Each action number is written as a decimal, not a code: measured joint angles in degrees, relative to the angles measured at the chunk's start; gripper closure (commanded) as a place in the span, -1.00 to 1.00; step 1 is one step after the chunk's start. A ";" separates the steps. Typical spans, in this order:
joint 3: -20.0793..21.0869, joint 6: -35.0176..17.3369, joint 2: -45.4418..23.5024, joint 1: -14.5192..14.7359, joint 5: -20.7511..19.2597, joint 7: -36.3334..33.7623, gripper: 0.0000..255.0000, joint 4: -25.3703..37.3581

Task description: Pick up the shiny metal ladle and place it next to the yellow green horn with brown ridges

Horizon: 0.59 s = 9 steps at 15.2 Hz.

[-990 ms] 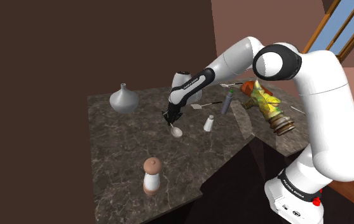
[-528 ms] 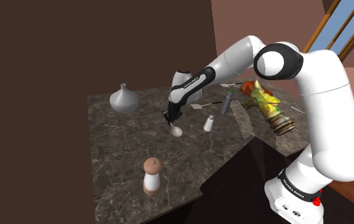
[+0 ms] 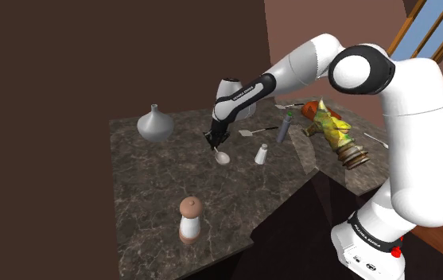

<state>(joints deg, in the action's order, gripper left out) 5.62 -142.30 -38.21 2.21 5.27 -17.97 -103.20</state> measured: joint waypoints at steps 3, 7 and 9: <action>0.04 1.46 1.86 0.05 0.00 -0.29 1.00 -0.37; 0.07 3.47 4.09 -0.07 0.03 -0.42 1.00 -0.61; 0.09 4.43 5.06 -0.13 0.04 -0.48 1.00 -0.61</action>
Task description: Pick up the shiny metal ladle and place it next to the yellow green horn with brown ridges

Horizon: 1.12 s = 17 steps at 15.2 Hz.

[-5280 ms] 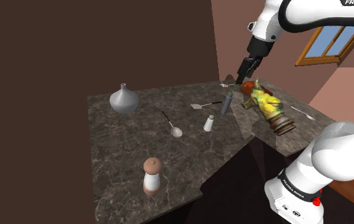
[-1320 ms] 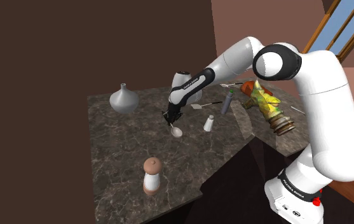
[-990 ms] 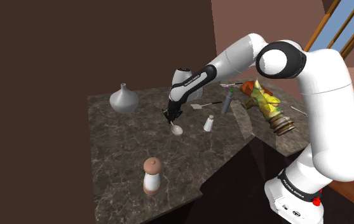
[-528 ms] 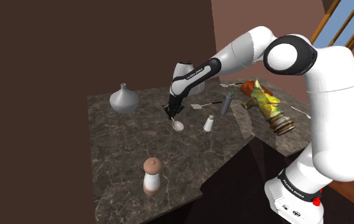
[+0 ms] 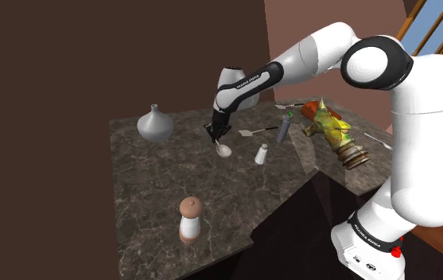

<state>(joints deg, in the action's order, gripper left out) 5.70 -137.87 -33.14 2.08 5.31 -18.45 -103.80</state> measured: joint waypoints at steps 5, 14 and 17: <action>0.06 2.65 2.58 -0.03 0.02 -0.32 1.00 0.09; 0.10 8.08 6.90 -0.27 0.04 -0.68 1.00 1.22; 0.11 9.89 7.90 -0.28 0.00 -0.87 1.00 2.04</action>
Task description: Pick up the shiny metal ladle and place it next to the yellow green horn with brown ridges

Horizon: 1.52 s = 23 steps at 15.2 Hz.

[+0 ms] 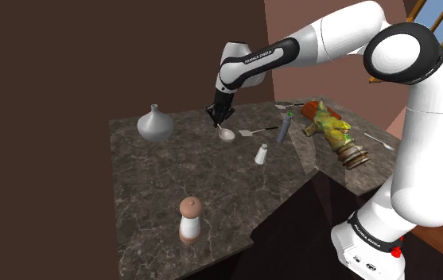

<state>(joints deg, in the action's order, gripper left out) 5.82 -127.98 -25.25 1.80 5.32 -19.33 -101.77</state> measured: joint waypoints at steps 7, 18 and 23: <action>0.07 4.43 2.89 -0.05 0.01 -0.46 1.00 1.57; 0.10 11.50 6.02 -0.15 -0.04 -1.12 1.00 5.55; 0.11 14.97 7.02 -0.20 -0.07 -1.41 1.00 8.03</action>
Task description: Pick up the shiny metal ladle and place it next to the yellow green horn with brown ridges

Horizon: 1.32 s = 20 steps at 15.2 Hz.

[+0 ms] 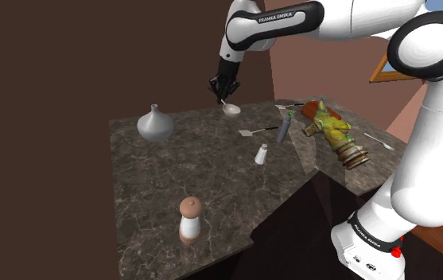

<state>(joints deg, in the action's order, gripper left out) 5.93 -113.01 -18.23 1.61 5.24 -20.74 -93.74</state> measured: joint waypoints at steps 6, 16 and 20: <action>-0.33 1.97 2.10 -0.83 0.26 1.01 1.00 -0.24; -4.55 -0.06 14.96 -7.37 2.01 12.40 1.00 -16.42; -6.91 -0.02 18.50 -9.87 2.04 17.28 1.00 -20.48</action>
<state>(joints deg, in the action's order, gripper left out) -0.98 -113.04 0.27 -8.26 7.28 -3.46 -114.22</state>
